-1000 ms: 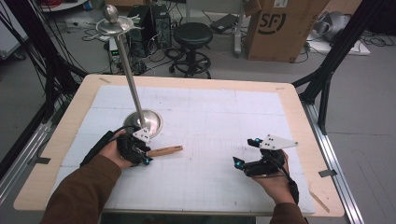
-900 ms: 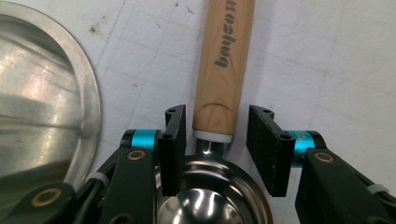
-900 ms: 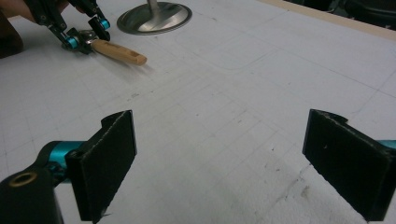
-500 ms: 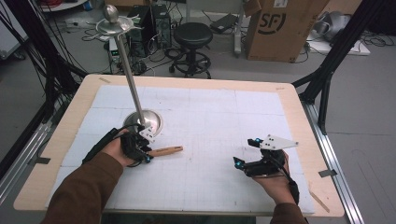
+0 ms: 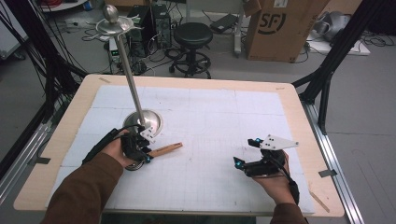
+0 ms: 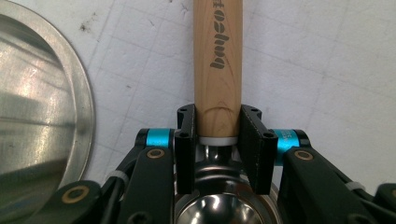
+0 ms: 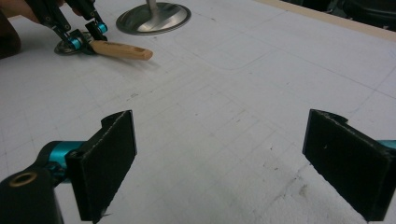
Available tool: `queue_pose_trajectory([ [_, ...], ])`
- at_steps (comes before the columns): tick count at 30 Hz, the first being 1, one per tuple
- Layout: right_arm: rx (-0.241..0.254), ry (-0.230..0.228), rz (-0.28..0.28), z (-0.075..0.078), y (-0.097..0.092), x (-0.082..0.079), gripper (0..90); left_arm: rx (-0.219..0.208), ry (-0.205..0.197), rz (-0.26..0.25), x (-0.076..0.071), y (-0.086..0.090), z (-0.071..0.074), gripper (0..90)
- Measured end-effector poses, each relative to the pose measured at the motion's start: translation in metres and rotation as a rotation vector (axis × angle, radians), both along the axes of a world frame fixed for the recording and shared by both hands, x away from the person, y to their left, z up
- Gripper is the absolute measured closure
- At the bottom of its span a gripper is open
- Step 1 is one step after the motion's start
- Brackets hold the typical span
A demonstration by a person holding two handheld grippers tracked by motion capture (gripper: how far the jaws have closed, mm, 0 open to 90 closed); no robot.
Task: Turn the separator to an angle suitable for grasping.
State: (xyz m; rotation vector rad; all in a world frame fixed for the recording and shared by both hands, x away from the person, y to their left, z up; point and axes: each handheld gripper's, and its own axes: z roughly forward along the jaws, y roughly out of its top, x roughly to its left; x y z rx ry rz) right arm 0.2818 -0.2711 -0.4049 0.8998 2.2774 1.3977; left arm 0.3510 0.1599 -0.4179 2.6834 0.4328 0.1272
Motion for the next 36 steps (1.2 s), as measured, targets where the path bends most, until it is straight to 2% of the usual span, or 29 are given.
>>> queue_pose_trajectory([
  [10,-0.002,-0.001,-0.003,0.000,-0.001,0.000,8.7,-0.018,0.013,0.037,0.000,0.001,0.000,69.3],
  [15,0.000,-0.003,-0.007,0.000,-0.002,0.000,8.7,-0.006,0.000,0.025,-0.001,0.001,0.001,69.3],
  [22,-0.002,0.001,-0.005,-0.001,-0.001,0.000,8.7,-0.011,-0.005,0.019,-0.003,0.002,0.003,69.4],
  [25,-0.001,0.001,-0.005,0.000,-0.001,0.000,8.7,-0.037,-0.016,0.031,-0.005,0.003,0.005,69.3],
  [29,-0.003,-0.001,-0.005,0.000,-0.001,0.000,8.7,-0.047,-0.035,0.021,-0.008,0.005,0.010,69.4],
  [32,-0.002,-0.002,-0.005,-0.001,-0.001,0.000,8.7,-0.084,-0.050,0.020,-0.011,0.006,0.014,69.4],
  [33,-0.001,0.000,-0.006,-0.001,-0.001,0.000,8.7,-0.079,-0.051,0.010,-0.011,0.007,0.016,69.4],
  [36,-0.001,0.000,-0.006,0.000,-0.001,0.000,8.7,-0.107,-0.058,0.013,-0.013,0.009,0.019,69.4],
])
